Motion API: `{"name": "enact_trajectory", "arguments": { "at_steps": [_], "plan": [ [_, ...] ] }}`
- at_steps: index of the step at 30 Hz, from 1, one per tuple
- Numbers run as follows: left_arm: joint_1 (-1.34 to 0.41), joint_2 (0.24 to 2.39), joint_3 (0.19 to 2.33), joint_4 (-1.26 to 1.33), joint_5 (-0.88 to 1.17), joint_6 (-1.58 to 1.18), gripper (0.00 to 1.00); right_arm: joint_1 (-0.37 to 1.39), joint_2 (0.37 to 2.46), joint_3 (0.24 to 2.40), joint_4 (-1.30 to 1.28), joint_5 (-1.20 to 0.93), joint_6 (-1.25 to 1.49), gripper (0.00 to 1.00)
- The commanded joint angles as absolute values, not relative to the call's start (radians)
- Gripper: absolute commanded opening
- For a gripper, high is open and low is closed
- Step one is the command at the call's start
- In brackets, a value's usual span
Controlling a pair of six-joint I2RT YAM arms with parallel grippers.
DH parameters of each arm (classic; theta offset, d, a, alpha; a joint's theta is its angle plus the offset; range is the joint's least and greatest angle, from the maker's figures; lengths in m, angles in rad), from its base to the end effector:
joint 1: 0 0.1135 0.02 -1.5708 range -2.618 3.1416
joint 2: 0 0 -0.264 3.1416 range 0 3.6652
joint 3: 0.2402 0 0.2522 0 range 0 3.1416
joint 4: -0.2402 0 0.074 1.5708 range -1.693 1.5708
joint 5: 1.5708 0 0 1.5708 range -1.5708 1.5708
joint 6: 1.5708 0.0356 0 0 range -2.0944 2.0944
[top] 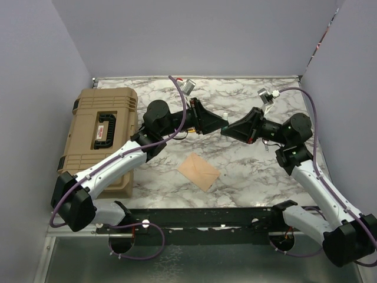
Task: Place the letter into the envelope and seal it
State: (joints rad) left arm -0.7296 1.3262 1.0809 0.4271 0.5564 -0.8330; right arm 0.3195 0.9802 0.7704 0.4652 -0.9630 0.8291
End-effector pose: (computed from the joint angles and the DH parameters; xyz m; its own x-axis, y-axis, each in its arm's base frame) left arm 0.2191 -0.2212 0.3872 -0.6147 -0.2933 -0.7322 0.7409 0.1037 -0.6635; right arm 0.1962 0.0957 0.3643 -0.5262 0.2694 -0.8065 -0.8074 0.1392 0.5733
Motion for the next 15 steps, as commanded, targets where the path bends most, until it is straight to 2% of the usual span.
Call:
{"name": "enact_trajectory", "arguments": {
  "at_steps": [1,4,9,11,14,15],
  "plan": [
    [-0.748,1.353,1.099,0.437,0.598,-0.846,0.37,0.328,0.977,0.825,0.444,-1.054,0.77,0.0],
    [-0.755,1.361,1.098,0.437,0.611,-0.858,0.29,0.328,0.982,0.849,0.388,-1.054,0.729,0.01],
    [-0.756,1.364,1.112,0.441,0.599,-0.877,0.0,0.328,0.989,0.861,0.356,-1.028,0.722,0.01],
    [-0.755,1.359,1.12,0.442,0.563,-0.892,0.0,0.328,0.983,0.864,0.318,-0.974,0.737,0.12],
    [-0.756,1.35,1.125,0.442,0.481,-0.937,0.0,0.328,0.95,0.819,0.318,-0.857,0.793,0.43],
    [-0.755,1.348,1.127,0.442,0.457,-0.957,0.0,0.328,0.937,0.795,0.347,-0.824,0.826,0.48]
  ]
}}
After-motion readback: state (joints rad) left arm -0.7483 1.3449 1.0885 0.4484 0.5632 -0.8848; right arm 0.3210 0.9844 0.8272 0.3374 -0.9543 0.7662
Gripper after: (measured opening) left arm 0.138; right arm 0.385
